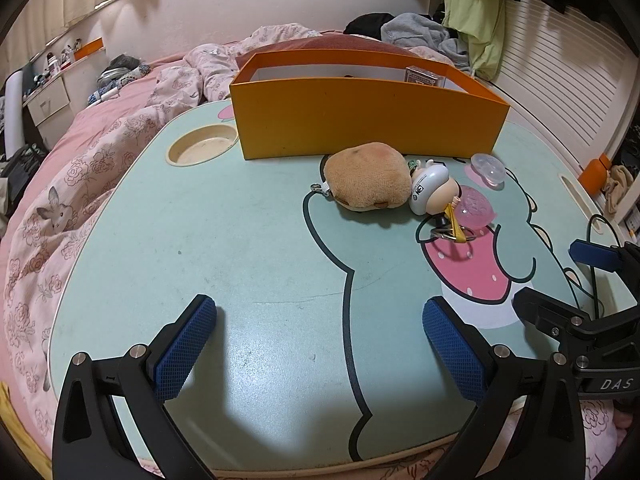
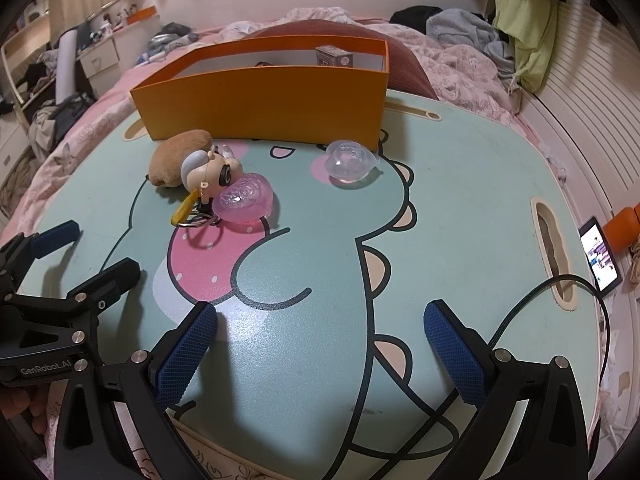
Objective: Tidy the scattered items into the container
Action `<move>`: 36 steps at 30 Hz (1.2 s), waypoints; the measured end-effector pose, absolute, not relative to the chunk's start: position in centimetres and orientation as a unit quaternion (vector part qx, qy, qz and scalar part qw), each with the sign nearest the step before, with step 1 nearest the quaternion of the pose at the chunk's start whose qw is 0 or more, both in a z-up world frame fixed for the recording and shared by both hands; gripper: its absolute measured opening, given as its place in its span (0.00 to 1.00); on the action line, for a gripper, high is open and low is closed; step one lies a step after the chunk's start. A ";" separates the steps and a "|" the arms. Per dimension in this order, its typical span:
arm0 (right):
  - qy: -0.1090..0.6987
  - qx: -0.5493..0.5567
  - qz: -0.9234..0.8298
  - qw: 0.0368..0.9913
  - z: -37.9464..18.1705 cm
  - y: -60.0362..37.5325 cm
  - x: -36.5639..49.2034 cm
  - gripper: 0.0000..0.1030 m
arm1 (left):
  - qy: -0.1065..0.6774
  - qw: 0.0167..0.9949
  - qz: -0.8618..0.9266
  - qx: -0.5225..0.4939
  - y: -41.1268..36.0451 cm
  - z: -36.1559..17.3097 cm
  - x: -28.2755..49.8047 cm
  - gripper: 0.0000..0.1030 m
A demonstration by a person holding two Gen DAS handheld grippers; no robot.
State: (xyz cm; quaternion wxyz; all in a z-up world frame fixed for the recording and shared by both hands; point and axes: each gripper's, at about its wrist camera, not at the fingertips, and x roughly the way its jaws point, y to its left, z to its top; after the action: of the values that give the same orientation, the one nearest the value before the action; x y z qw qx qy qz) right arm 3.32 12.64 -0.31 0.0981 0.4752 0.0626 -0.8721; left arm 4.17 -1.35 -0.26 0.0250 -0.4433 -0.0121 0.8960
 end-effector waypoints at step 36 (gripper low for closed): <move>-0.052 0.430 -0.896 0.101 2.3 17.1 2.2 0.66 | -0.014 0.026 0.896 -0.443 -1.3 -0.2 4.2 1.00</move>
State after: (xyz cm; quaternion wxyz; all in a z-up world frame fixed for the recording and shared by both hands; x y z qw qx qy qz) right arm 2.16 17.13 2.35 0.1012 0.4299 -0.0522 -0.8957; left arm 4.17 -1.33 -0.18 0.0255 -0.4427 -0.0145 0.8962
